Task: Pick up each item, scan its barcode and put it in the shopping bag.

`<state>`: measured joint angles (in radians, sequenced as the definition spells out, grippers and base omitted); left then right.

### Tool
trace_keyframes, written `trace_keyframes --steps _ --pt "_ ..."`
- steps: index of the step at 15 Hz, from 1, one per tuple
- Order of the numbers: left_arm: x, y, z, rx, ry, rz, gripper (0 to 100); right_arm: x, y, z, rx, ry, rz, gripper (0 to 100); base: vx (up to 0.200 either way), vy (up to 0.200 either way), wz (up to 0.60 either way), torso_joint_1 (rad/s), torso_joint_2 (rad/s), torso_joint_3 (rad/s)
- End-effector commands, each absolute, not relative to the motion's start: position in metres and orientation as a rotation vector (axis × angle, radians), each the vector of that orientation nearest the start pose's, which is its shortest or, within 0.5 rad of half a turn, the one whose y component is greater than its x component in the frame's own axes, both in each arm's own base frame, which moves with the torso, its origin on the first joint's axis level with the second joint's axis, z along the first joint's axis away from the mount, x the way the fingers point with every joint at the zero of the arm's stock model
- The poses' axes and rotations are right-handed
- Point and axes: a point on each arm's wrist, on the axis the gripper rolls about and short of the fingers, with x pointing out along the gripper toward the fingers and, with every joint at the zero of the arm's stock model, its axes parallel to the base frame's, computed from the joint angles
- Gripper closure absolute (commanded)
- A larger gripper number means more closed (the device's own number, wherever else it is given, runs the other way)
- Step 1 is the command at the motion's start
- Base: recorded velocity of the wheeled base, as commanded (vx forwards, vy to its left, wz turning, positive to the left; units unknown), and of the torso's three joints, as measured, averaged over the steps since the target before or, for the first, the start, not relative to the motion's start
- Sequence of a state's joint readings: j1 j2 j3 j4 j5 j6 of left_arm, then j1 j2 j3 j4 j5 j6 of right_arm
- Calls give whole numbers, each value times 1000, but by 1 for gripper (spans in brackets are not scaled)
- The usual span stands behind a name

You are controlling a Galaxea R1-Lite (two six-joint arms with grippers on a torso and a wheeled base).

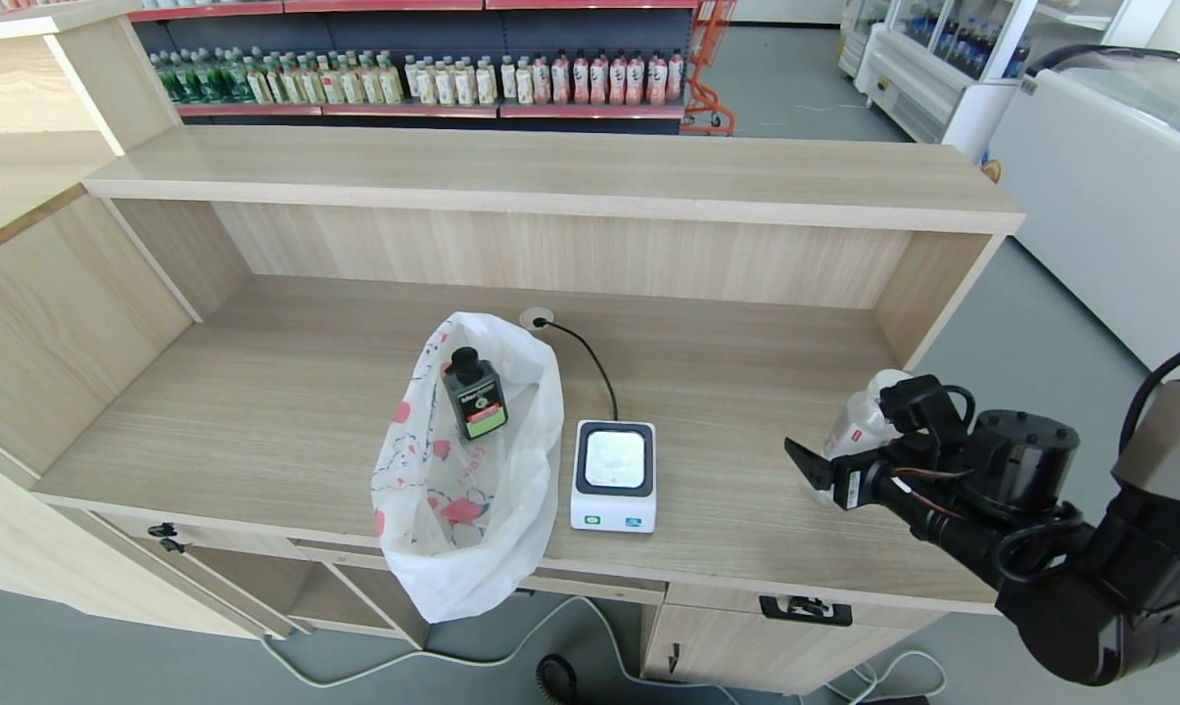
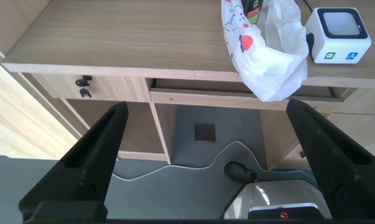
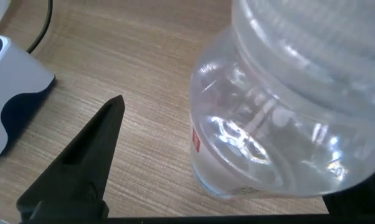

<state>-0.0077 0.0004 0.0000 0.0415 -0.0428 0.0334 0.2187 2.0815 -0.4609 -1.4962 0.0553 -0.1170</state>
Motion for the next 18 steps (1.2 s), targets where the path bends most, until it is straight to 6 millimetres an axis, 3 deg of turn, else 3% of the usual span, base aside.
trace_keyframes --steps 1,5,6,15,18 --pt "-23 -1 71 33 41 -51 0 309 70 64 -131 125 299 0 0 0 0 0 0 0" --pt "-23 -1 71 33 41 -51 0 313 72 58 -130 91 315 0 0 0 0 0 0 0" --pt "-23 -1 71 33 41 -51 0 313 72 57 -130 96 318 100 0 0 0 0 0 0" --pt "-23 -1 71 33 41 -51 0 314 65 59 -141 89 295 100 0 0 0 0 0 0" --pt "-23 -1 71 33 41 -51 0 311 65 78 -144 28 301 100 0 0 0 0 0 0"
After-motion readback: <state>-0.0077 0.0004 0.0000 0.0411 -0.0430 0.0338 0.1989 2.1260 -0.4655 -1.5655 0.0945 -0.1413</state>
